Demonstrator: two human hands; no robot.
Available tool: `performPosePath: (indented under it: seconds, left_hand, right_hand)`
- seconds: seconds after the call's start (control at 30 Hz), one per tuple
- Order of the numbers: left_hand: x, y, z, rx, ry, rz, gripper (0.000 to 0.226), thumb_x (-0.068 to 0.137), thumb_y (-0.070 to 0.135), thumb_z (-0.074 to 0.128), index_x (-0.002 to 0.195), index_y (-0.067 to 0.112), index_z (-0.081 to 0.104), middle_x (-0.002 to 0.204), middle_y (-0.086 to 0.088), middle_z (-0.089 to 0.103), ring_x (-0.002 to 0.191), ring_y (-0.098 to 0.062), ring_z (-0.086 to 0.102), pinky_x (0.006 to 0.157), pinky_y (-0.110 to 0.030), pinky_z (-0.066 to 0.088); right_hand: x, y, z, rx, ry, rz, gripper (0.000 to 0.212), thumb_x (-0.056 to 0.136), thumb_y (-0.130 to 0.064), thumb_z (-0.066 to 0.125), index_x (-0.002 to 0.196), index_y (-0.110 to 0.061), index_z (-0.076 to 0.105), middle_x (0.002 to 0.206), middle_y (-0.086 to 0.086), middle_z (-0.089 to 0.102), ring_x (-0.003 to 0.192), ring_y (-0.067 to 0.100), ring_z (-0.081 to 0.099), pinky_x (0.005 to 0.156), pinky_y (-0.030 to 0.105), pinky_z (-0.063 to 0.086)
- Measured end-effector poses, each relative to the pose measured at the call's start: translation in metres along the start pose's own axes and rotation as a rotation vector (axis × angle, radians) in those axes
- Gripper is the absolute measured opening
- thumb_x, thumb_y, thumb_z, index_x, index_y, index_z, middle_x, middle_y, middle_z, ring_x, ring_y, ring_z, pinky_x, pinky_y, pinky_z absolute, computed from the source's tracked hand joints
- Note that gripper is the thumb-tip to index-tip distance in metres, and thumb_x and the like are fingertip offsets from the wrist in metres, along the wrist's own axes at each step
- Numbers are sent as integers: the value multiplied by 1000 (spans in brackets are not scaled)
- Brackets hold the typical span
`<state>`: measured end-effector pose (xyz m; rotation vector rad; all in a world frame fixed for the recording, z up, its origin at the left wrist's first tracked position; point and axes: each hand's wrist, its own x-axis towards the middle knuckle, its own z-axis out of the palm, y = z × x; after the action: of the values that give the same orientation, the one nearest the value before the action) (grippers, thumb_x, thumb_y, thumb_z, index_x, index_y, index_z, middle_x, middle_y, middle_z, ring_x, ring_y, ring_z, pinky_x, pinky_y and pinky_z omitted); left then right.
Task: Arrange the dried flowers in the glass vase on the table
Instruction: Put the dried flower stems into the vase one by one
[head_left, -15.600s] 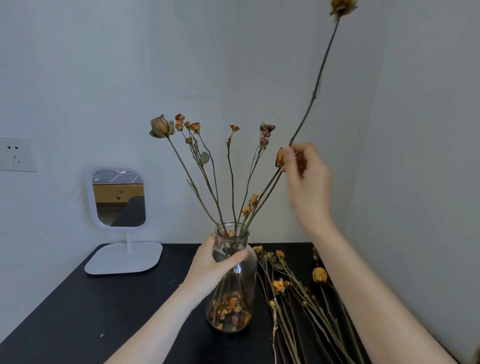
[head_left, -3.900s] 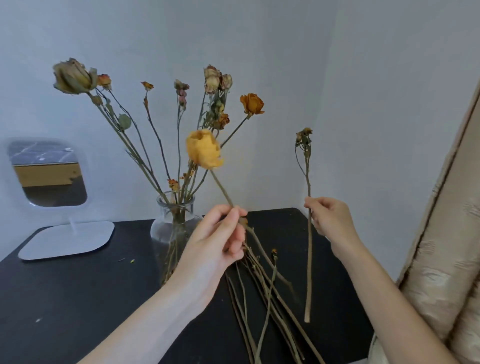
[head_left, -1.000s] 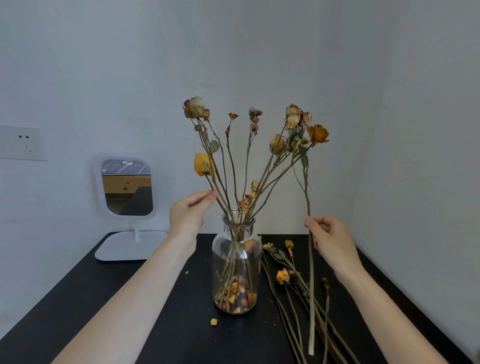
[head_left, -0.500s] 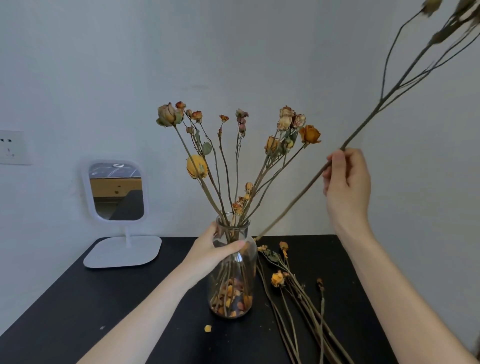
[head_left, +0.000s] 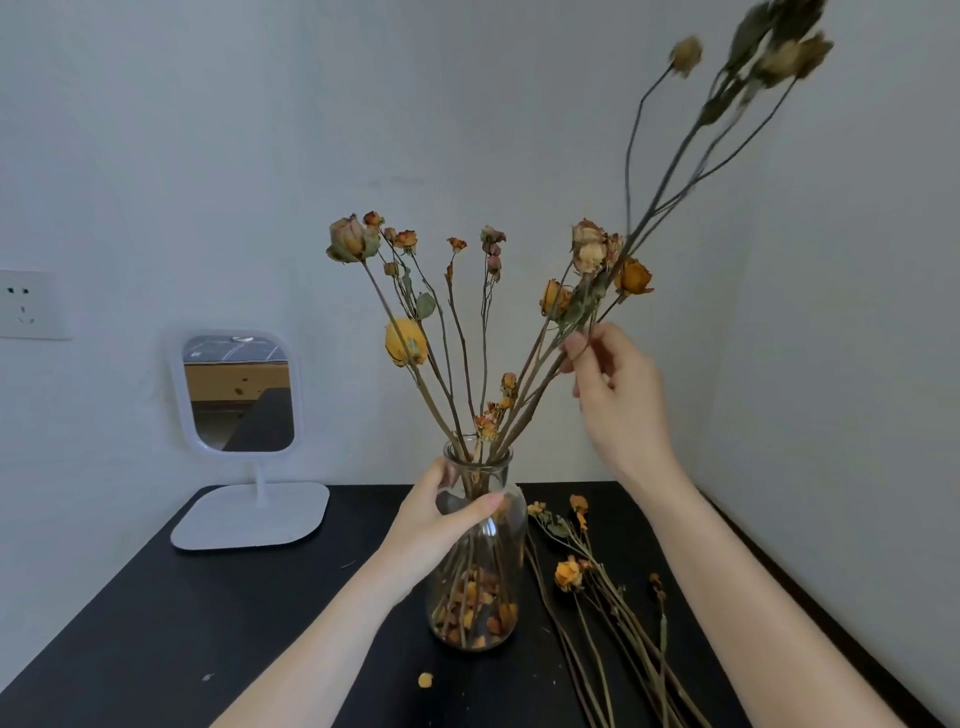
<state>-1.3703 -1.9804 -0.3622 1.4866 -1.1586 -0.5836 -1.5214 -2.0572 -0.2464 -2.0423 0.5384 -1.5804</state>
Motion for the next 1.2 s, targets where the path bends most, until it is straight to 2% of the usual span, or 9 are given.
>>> performPosePath:
  seconds: [0.1, 0.23, 0.47, 0.6, 0.7, 0.8, 0.9, 1.03, 1.2]
  left_hand:
    - [-1, 0, 1, -15, 1, 9, 52, 60, 65, 68, 105, 53, 45, 113, 30, 52, 111, 3, 47, 94, -24, 35]
    - [-1, -1, 2, -33, 10, 27, 55, 61, 63, 68, 109, 49, 46, 119, 22, 56, 115, -2, 50, 98, -27, 39]
    - [-1, 0, 4, -23, 29, 51, 48, 65, 58, 67, 107, 51, 46, 119, 22, 57, 116, -4, 51, 98, -26, 39]
    - [-1, 0, 4, -21, 34, 49, 50, 63, 60, 66, 108, 50, 46, 122, 20, 55, 117, -4, 49, 102, -31, 39]
    - [0, 0, 5, -13, 45, 37, 52, 60, 63, 65, 106, 47, 47, 121, 18, 56, 115, -5, 50, 100, -31, 40]
    - [0, -1, 4, -23, 45, 39, 51, 59, 63, 65, 103, 46, 48, 118, 18, 58, 112, -4, 52, 95, -27, 42]
    - [0, -3, 4, -24, 42, 45, 50, 60, 62, 66, 104, 45, 50, 115, 19, 60, 110, -1, 53, 95, -26, 43]
    - [0, -4, 3, -25, 49, 51, 46, 60, 63, 68, 101, 49, 52, 107, 23, 63, 103, 5, 57, 88, -19, 45]
    - [0, -3, 4, -16, 59, 34, 46, 59, 65, 65, 99, 51, 49, 106, 28, 59, 101, 8, 53, 74, -12, 39]
  right_hand:
    - [-7, 6, 7, -90, -81, 14, 13, 92, -25, 54, 80, -29, 56, 72, -15, 58, 68, -9, 54, 59, 3, 40]
    - [-19, 13, 13, -184, -144, 50, 11, 90, -29, 57, 81, -25, 61, 67, -16, 55, 66, -9, 53, 58, 1, 38]
    - [-35, 23, 22, -269, -365, 162, 14, 89, -29, 58, 92, -19, 68, 69, -17, 55, 66, -2, 53, 56, 10, 36]
    - [-29, 18, 20, -148, -293, 185, 13, 88, -29, 60, 99, -24, 64, 69, -9, 58, 61, 2, 53, 54, 12, 37]
    - [-24, 13, 19, -65, -232, 193, 16, 88, -28, 59, 100, -21, 66, 73, -5, 62, 62, 5, 54, 55, 15, 41]
    - [-26, 13, 21, -111, -271, 182, 15, 89, -27, 59, 95, -17, 68, 74, -9, 61, 66, 3, 55, 59, 15, 42]
    - [-33, 19, 23, -171, -332, 190, 14, 87, -27, 61, 90, -16, 70, 71, -12, 59, 66, 0, 53, 60, 12, 38]
    - [-37, 22, 25, -219, -339, 201, 11, 85, -29, 63, 81, -19, 67, 69, -12, 58, 63, 0, 52, 57, 11, 35]
    - [-32, 17, 25, -189, -320, 202, 14, 85, -30, 63, 95, -21, 68, 72, -13, 59, 66, 0, 54, 58, 10, 35]
